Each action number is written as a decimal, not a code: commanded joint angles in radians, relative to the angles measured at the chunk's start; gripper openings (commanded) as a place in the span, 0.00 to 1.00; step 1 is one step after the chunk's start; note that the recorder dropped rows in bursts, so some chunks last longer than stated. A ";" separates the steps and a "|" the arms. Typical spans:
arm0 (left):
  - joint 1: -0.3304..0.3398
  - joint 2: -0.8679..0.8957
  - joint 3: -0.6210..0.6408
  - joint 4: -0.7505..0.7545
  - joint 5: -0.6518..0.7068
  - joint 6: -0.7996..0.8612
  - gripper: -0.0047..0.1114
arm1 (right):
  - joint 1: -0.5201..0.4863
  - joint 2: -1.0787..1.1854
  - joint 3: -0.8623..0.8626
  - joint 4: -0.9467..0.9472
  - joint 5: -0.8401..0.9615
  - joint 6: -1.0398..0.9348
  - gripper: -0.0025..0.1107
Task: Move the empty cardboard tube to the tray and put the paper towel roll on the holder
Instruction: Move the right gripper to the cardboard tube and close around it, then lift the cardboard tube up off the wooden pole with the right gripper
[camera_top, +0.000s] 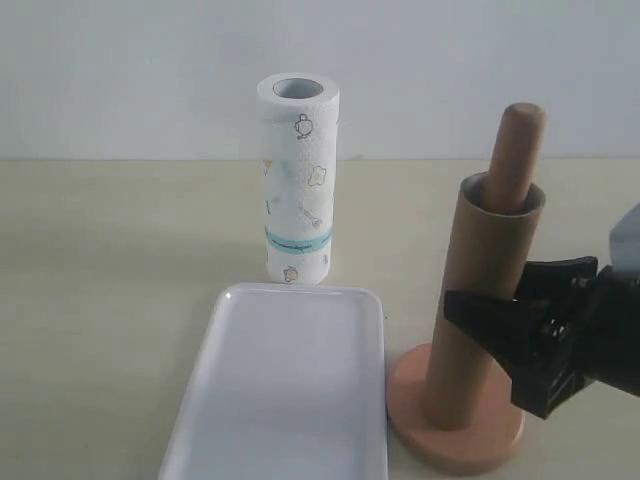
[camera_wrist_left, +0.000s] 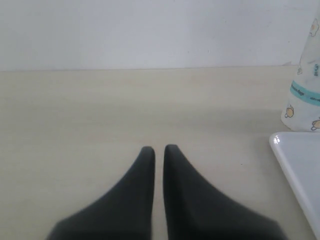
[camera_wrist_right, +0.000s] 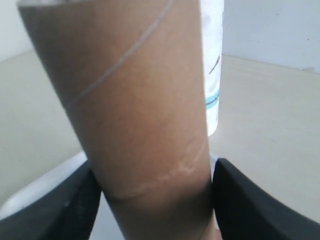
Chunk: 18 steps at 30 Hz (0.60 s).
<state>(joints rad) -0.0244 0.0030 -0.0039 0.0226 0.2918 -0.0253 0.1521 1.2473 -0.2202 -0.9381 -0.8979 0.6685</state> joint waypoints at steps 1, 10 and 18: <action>0.003 -0.003 0.004 -0.007 -0.001 -0.001 0.09 | 0.008 0.001 -0.002 0.020 0.019 -0.036 0.23; 0.003 -0.003 0.004 -0.007 -0.001 -0.001 0.09 | 0.008 -0.056 -0.029 0.039 0.066 -0.080 0.11; 0.003 -0.003 0.004 -0.007 -0.001 -0.001 0.09 | 0.008 -0.210 -0.121 -0.041 0.199 0.057 0.11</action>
<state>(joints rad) -0.0244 0.0030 -0.0039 0.0226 0.2918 -0.0253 0.1602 1.0902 -0.3133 -0.9409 -0.7430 0.6830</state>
